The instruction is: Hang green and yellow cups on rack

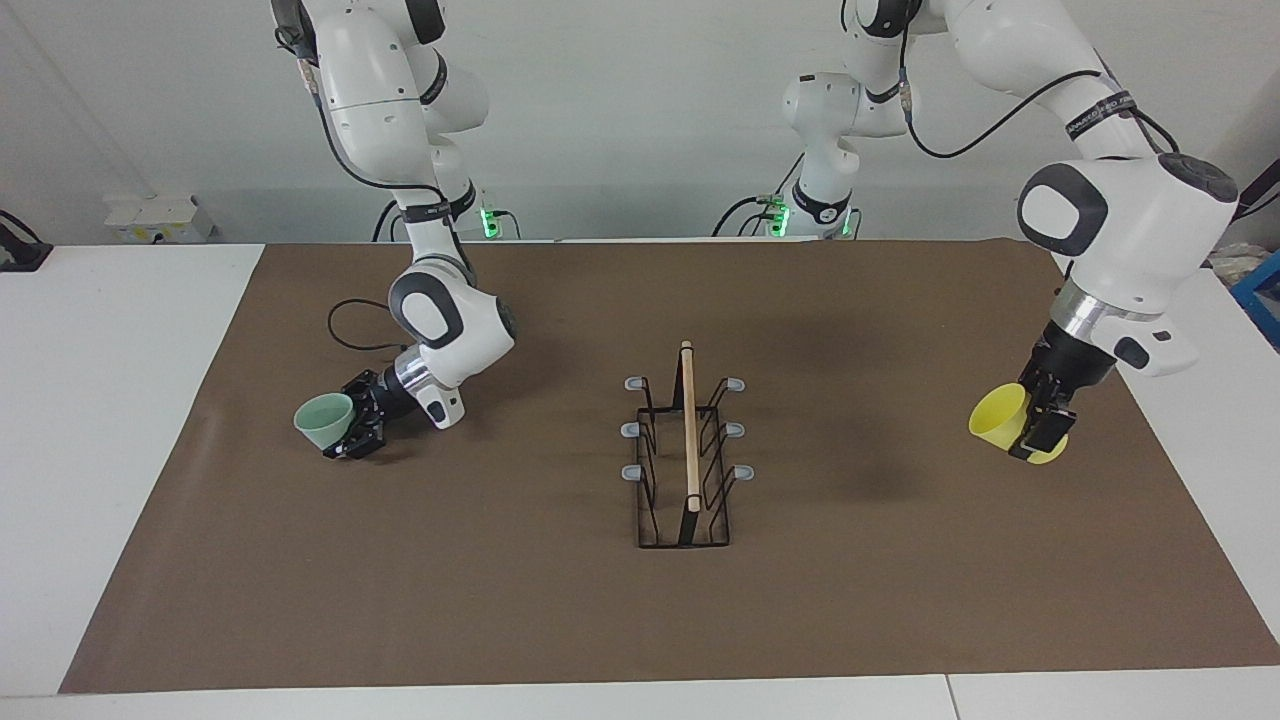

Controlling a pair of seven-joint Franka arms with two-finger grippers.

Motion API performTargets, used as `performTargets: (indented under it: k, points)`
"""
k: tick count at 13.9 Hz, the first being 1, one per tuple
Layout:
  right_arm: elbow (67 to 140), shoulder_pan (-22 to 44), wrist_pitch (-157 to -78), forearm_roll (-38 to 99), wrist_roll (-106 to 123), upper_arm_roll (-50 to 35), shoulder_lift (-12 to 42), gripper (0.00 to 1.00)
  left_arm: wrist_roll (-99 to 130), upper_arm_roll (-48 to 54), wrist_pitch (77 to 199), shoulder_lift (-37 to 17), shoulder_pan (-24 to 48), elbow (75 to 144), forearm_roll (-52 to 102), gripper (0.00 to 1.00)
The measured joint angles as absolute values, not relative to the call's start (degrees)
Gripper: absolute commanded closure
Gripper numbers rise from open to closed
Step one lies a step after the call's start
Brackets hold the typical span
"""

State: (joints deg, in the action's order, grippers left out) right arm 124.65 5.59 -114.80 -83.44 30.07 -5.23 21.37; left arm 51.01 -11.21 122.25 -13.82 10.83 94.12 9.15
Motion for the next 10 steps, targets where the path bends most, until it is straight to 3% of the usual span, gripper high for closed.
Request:
performTargets:
  k: [5, 10]
  points:
    - [122.6, 5.8, -115.1, -71.1, 32.3, -5.8, 18.4, 1.00, 56.3, -3.0, 121.6, -12.4, 10.8, 95.0, -3.8, 1.00]
    - [121.3, 7.3, -118.5, -47.7, 40.8, -6.1, 8.6, 1.00, 62.8, 5.1, 130.5, -11.0, 10.8, 101.2, -16.8, 1.00]
